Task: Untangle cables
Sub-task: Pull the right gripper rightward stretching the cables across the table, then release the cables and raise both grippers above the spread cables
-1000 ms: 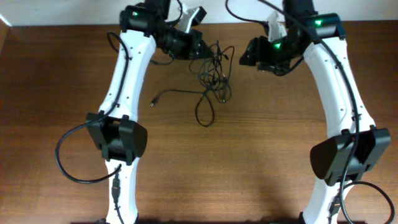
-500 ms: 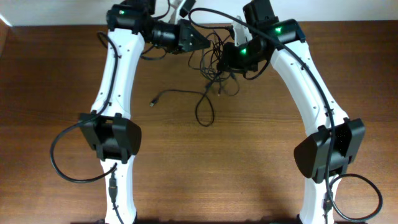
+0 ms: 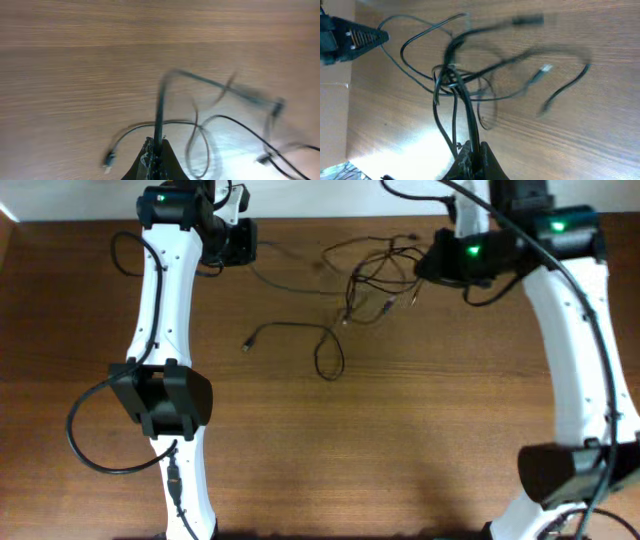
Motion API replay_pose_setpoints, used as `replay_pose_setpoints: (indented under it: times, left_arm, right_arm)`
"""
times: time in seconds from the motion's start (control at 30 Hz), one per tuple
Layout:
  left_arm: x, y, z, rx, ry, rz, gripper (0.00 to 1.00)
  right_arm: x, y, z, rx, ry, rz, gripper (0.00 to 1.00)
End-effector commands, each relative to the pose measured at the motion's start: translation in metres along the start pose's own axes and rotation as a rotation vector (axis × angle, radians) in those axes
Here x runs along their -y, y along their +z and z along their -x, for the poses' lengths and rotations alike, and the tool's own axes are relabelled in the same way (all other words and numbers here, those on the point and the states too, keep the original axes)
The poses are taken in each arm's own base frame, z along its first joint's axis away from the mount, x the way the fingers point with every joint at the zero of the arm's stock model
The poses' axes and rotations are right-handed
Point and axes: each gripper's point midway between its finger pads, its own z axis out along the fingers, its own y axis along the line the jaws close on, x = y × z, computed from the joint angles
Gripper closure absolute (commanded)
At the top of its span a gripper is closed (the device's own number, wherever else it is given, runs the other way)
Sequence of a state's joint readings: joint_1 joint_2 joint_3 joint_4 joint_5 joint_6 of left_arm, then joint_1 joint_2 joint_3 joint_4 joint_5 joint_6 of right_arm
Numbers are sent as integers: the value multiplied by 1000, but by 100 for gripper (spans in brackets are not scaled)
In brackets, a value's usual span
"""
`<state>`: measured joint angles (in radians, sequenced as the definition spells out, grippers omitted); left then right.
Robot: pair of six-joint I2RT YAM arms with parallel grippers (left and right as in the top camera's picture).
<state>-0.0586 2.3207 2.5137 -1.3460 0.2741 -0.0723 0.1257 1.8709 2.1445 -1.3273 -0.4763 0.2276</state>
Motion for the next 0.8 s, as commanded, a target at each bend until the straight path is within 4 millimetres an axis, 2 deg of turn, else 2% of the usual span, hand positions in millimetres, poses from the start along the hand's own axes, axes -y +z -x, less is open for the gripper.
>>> replay_pose_setpoints:
  times: [0.0,0.07,0.2,0.27,0.33,0.4,0.53,0.63,0.7,0.77]
  left_arm:
    - [-37,-27,10,61,-1,214,100]
    - [-41,-28,8,54,-3,240,100]
    - [-41,-28,6,48,-3,240,100]
    - [-41,-28,6,46,-3,241,100]
    - [-47,-30,6,49,-11,255,100]
    - [-64,-34,7,54,-23,324,100]
    - [-96,-46,7,61,-57,428,100]
    - [-115,-52,5,61,-93,445,100]
    - [-124,-56,4,62,-110,452,100]
    - [-123,-63,3,67,-112,452,100]
  right_arm:
    - [1,-38,-1,70,-38,-23,96]
    - [-1,-51,-4,91,-37,-24,96]
    - [1,-52,-11,63,-22,-36,96]
    - [15,-52,-14,58,-4,-111,96]
    - [43,-57,-23,38,52,-273,96]
    - [70,-67,-29,39,123,-433,96]
    - [76,-68,-37,10,144,-470,96]
    - [83,-53,-50,-76,198,-483,96]
    - [81,-25,-62,-158,202,-445,96]
    - [81,7,-71,-213,184,-424,96]
